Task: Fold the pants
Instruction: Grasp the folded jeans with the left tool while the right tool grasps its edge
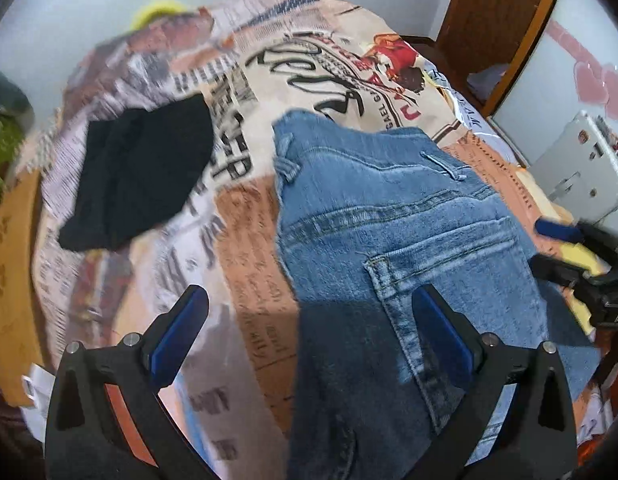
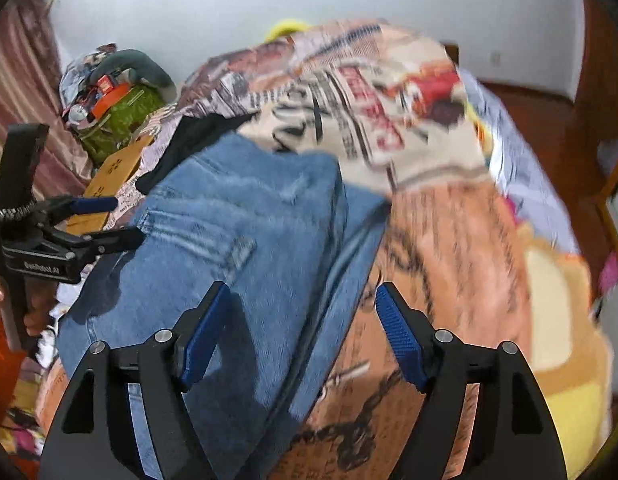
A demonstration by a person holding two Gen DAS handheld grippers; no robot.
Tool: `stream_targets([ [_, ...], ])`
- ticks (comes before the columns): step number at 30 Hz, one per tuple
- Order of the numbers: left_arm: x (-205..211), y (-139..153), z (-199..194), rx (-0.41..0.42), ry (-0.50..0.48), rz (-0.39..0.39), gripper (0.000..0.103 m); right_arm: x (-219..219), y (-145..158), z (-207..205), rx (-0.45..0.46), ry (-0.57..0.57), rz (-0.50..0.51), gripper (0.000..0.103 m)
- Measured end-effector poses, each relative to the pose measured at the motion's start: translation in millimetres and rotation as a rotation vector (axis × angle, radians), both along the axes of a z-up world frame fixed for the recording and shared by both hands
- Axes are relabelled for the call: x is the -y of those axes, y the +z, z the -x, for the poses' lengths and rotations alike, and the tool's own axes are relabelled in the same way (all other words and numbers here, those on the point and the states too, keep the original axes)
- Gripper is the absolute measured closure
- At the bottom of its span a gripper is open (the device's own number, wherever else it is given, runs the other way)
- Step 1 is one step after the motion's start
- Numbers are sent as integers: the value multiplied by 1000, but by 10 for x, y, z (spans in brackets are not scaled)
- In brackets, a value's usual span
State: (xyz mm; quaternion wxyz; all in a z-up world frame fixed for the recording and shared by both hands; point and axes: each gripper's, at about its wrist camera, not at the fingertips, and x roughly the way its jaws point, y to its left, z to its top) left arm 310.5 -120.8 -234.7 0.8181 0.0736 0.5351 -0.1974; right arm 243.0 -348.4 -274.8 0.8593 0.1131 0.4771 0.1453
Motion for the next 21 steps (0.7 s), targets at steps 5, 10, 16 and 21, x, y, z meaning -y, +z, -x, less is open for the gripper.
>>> stream_targets([
  [5,48,-86,-171,-114,-14,61,0,62,-180,-90,-81,-18,-131,31],
  [10,123,-237,-356,-221,-45,129,0,128,-338,-182,-137,-20,-239,28],
  [16,151,-336,-455,-292,-76,204,0,75,-356,-279,-128,26,-277,26],
  [21,290,-371,-525,-306,-103,215,0,-46,-352,-390,-125,70,-271,27],
])
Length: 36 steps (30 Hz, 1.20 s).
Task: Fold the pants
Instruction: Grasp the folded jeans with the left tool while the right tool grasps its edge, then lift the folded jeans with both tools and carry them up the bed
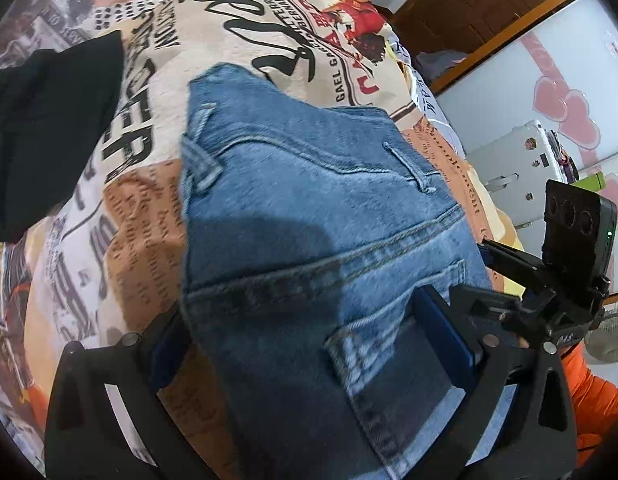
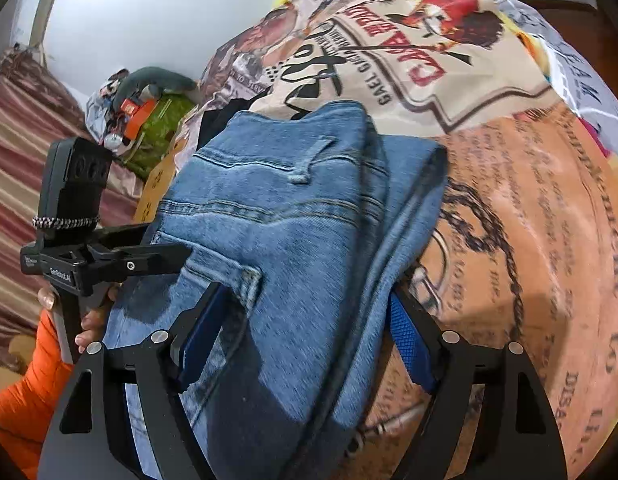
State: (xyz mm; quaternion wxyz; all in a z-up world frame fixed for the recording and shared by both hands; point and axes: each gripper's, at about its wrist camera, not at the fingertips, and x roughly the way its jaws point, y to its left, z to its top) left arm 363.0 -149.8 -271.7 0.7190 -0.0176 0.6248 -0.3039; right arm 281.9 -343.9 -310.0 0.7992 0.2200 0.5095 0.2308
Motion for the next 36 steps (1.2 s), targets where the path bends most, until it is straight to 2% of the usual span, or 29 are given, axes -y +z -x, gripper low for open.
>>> stream_targets([
  [3,44,-39,-67,-19,-4,13,0,3,-13,-50,-7,-1,-11,28],
  [5,64,-54,-100,-31,7,22,0,26,-21,-75,-13,-6,-20,32],
  [8,95,-2,-14,-4,-22,36,5,31,3,-90,-19,-10,-21,44],
  [10,89,84,95,47,-29,31,18,20,62,-69,1,-7,3,57],
  [12,68,170,211,105,-26,14,25,9,122,-41,13,3,10,65],
  [16,-61,300,337,149,10,27,43,-85,266,39,70,18,59,74],
  [20,-226,487,444,190,45,45,54,-213,446,83,130,42,86,76],
  [22,-306,650,517,245,55,40,58,-278,548,82,163,52,93,77],
  [27,-570,1074,663,408,110,26,62,-507,865,19,268,74,89,79],
  [31,-845,1321,666,488,182,17,63,-799,1108,-119,336,107,91,79],
  [36,-1255,1549,526,550,267,10,63,-1168,1320,-382,401,160,88,79],
])
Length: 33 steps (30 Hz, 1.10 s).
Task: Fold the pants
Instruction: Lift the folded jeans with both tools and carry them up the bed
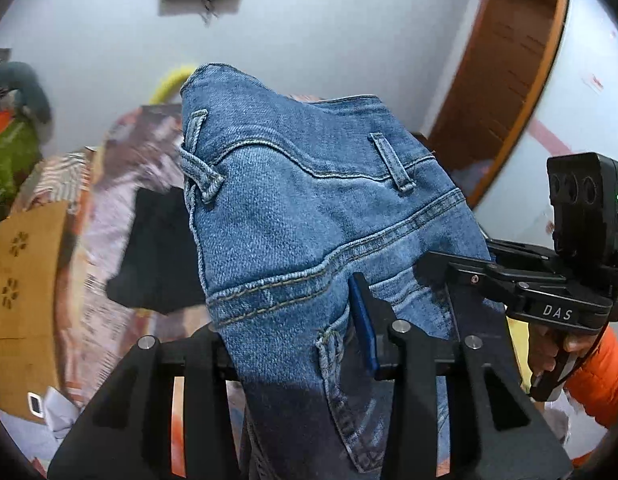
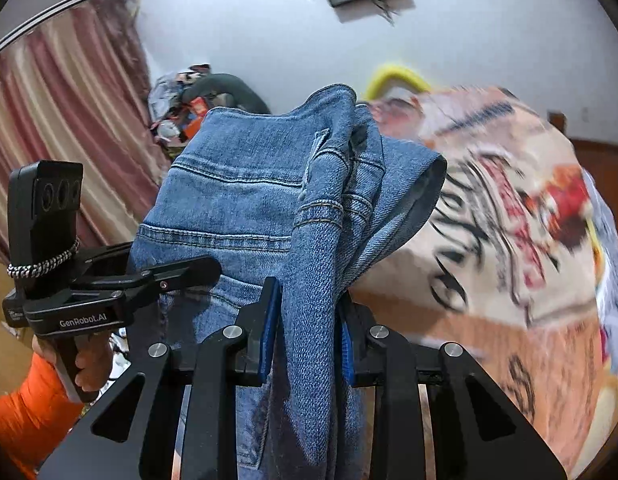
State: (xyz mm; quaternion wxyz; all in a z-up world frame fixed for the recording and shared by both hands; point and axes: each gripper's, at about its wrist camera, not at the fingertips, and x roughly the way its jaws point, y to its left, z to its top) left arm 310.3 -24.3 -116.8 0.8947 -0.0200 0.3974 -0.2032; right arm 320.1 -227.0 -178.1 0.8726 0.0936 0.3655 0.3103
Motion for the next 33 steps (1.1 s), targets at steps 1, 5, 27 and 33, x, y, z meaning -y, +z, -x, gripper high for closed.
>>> stream_targets([
  [1,-79,36,-35,11,13,2,63,-64,28,-44,11,6,0,80],
  [5,-420,122,-268,34,56,11,63,-370,120,-315,51,35,8,79],
  [27,-1165,-1050,-2133,-116,213,11,63,-1262,-771,-1995,-58,30,103,80],
  [33,-1167,-1640,-2514,-215,254,18,63,-1260,-1233,-2424,-207,-24,98,81],
])
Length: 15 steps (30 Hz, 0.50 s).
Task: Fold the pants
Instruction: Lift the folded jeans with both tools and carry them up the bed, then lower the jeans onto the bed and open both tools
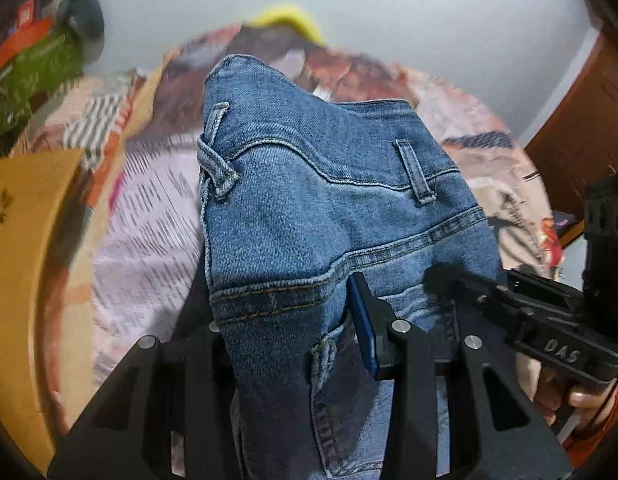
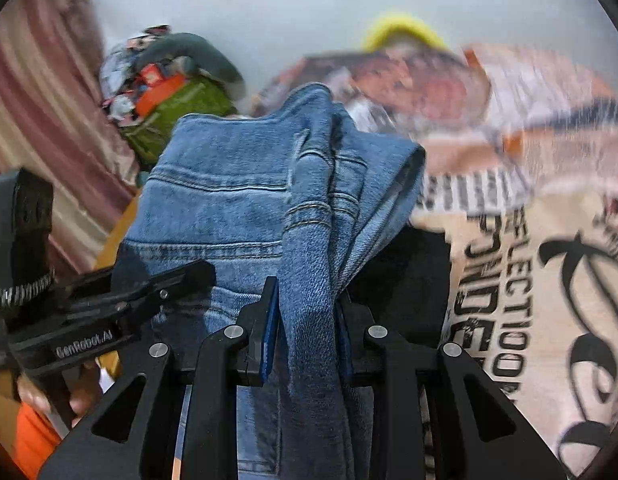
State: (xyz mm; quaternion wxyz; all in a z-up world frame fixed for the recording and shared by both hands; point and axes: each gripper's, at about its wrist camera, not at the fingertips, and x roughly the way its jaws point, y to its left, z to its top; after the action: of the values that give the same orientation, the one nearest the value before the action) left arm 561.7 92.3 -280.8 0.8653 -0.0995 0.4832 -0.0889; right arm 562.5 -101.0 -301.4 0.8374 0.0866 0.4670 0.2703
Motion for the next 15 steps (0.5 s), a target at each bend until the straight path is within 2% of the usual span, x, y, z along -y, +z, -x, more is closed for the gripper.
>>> stream_targets([
  [3,32,-327,-149,-87,-6,16,61,-2,-178,-83,-76,0,79,81],
  [5,85,-416,-152,-81,-3,-3,57,32,-233,-70,-99,-9,123,79],
  [7,144,-412,-123,-66,6,-44,52,57,-206,-8,-90,-10,144,76],
  [9,174,-400,-98,-80,29,-68,49,75,-134,76,-57,-11,209,76],
  [12,190,-268,-21,-95,61,-71,46,132,3,228,-9,6,282,75],
  [15,95,-116,110,-86,92,-94,46,295,168,370,29,15,298,75],
])
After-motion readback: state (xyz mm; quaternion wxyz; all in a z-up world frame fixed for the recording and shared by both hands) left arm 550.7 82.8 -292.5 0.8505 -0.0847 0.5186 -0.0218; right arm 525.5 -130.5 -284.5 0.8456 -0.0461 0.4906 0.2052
